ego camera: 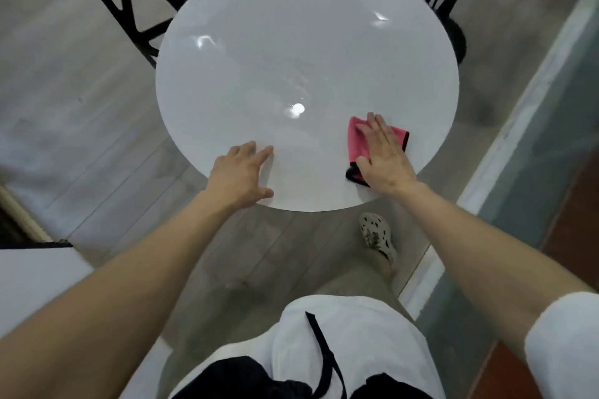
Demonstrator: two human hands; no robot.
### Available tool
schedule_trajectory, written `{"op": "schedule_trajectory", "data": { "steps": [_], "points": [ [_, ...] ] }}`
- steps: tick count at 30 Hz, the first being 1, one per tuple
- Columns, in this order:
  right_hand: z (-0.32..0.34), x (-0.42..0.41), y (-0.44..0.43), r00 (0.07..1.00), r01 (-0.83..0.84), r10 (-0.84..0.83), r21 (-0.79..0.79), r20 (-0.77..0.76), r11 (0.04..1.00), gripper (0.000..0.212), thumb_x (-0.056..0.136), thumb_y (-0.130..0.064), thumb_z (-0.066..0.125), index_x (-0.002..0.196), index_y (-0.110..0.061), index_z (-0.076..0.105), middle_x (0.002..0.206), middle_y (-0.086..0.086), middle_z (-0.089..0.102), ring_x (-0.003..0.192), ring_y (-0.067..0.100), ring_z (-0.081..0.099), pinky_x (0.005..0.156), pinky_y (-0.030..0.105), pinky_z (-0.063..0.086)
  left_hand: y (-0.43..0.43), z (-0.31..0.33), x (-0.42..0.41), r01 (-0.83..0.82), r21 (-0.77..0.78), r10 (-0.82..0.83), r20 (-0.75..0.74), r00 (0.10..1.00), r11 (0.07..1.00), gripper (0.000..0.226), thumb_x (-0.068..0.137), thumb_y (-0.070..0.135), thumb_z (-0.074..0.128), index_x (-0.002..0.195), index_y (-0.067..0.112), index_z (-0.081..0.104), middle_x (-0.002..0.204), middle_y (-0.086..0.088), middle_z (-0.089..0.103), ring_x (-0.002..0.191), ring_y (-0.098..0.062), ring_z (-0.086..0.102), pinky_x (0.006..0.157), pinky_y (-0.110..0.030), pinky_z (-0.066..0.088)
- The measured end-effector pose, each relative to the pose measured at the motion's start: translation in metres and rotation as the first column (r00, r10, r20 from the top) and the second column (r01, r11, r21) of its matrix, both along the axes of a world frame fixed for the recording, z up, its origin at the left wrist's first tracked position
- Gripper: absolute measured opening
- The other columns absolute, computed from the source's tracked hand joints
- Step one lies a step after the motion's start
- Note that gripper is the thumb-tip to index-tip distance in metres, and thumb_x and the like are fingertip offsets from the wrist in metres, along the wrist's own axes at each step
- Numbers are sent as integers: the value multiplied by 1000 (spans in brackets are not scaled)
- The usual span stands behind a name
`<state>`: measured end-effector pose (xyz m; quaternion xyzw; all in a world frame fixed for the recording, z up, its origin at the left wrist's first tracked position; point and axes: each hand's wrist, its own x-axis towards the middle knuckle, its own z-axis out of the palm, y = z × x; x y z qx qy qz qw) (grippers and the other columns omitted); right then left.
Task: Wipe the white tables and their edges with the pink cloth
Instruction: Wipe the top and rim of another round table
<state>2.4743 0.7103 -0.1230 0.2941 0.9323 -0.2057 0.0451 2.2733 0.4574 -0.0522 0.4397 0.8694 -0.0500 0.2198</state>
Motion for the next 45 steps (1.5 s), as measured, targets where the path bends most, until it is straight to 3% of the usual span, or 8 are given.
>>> {"op": "schedule_trajectory", "data": {
  "steps": [6,16,21,25,31,35,41,45],
  "points": [
    [3,0,50,948,299,-315,208,51,931,76,97,-24,38,170,-6,22,180,17,-3,167,29,-8,136,43,-4,-5,-11,-4,44,62,-41,-57,998,997,100,80,65,84,162,39,34,162,-1,36,143,-29,39,105,-46,50],
    [0,-15,30,964,232,-254,231,74,945,86,103,-67,4,173,-18,1,181,12,-8,167,23,-11,135,45,-9,-2,-9,-6,-17,4,17,-48,999,1000,106,80,66,86,166,44,28,170,4,29,153,-26,30,109,-53,50],
    [-3,-57,-100,965,-256,262,151,-25,955,76,109,-62,19,174,-23,10,182,5,-2,168,19,-7,134,43,-8,6,-7,1,-90,-63,88,-26,996,994,111,79,59,89,169,42,26,176,1,23,156,-28,30,118,-53,44],
    [-4,-29,-60,850,-514,526,185,-22,838,71,107,-62,30,172,-36,18,181,-1,9,168,18,2,136,46,1,14,-5,5,-142,-107,142,-12,990,984,115,79,51,93,170,39,24,179,0,19,159,-28,31,123,-51,41],
    [13,10,129,988,-94,71,165,140,982,80,103,-74,18,173,-37,5,181,11,-6,167,29,-10,135,47,-8,14,-5,10,-177,-159,182,17,983,971,115,87,47,86,172,39,10,182,3,3,165,-21,20,127,-47,36],
    [1,-5,97,992,56,-79,209,103,976,77,107,-62,10,174,-23,12,179,22,1,167,36,-3,135,54,-3,14,-5,12,-165,-173,170,14,985,971,115,89,46,84,173,36,6,181,2,2,165,-20,18,125,-49,38],
    [-10,-46,-109,916,-387,400,179,-42,905,69,109,-42,15,173,-16,16,177,29,8,166,45,2,133,61,-1,14,-6,5,-123,-209,129,12,992,970,121,86,48,88,173,36,5,182,-1,-3,168,-22,8,129,-51,33],
    [-4,-24,-67,849,-504,524,198,-68,841,62,111,-53,27,170,-34,29,179,12,19,167,29,15,136,49,8,16,-4,7,-80,-231,78,-20,997,970,126,81,51,92,173,33,7,181,-3,4,166,-26,17,125,-53,39]
  ]
}}
